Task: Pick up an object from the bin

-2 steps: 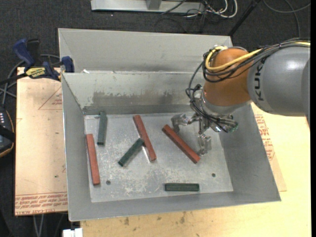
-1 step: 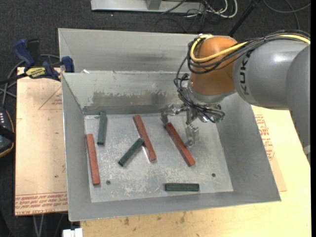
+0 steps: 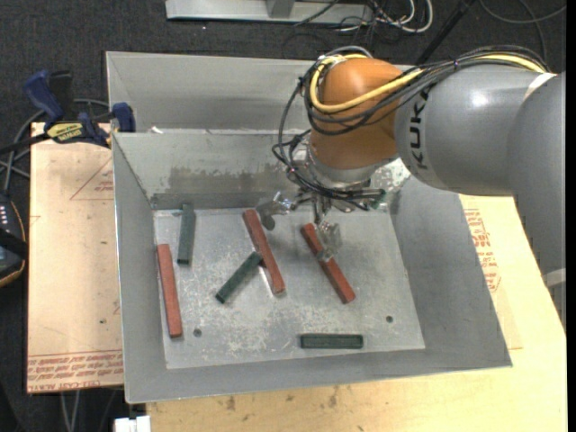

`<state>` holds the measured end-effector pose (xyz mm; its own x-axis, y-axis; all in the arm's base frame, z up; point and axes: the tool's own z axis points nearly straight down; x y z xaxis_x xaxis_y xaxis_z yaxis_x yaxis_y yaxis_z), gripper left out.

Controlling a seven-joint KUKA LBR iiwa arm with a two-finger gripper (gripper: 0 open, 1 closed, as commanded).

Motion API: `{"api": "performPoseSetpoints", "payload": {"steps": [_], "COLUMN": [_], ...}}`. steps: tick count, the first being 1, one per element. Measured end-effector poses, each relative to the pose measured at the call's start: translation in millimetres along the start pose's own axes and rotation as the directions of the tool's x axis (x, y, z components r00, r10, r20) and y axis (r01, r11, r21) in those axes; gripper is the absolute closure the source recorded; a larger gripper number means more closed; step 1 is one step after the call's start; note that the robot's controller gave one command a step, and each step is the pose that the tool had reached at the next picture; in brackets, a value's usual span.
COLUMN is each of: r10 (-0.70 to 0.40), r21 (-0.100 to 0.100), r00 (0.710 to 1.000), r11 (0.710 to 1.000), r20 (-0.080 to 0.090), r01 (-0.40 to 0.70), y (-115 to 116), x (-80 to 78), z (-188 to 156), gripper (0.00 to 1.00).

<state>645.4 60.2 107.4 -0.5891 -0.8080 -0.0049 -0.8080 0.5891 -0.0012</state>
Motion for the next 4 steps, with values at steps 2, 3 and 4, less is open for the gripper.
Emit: {"api": "performPoseSetpoints", "payload": {"steps": [2,3,4], "r10": [-0.100,0.024,-0.156], "r21": [-0.002,-0.001,-0.004], "r00": [0.995,1.000,0.988], "r11": [0.995,1.000,0.988], "r20": [0.000,-0.002,-0.003], "r01": [0.100,-0.024,0.156], "y": [34,43,72], "x": [-65.1,-33.1,-40.8], "z": [38,13,38], "gripper": [0.00,0.00,0.00]}}
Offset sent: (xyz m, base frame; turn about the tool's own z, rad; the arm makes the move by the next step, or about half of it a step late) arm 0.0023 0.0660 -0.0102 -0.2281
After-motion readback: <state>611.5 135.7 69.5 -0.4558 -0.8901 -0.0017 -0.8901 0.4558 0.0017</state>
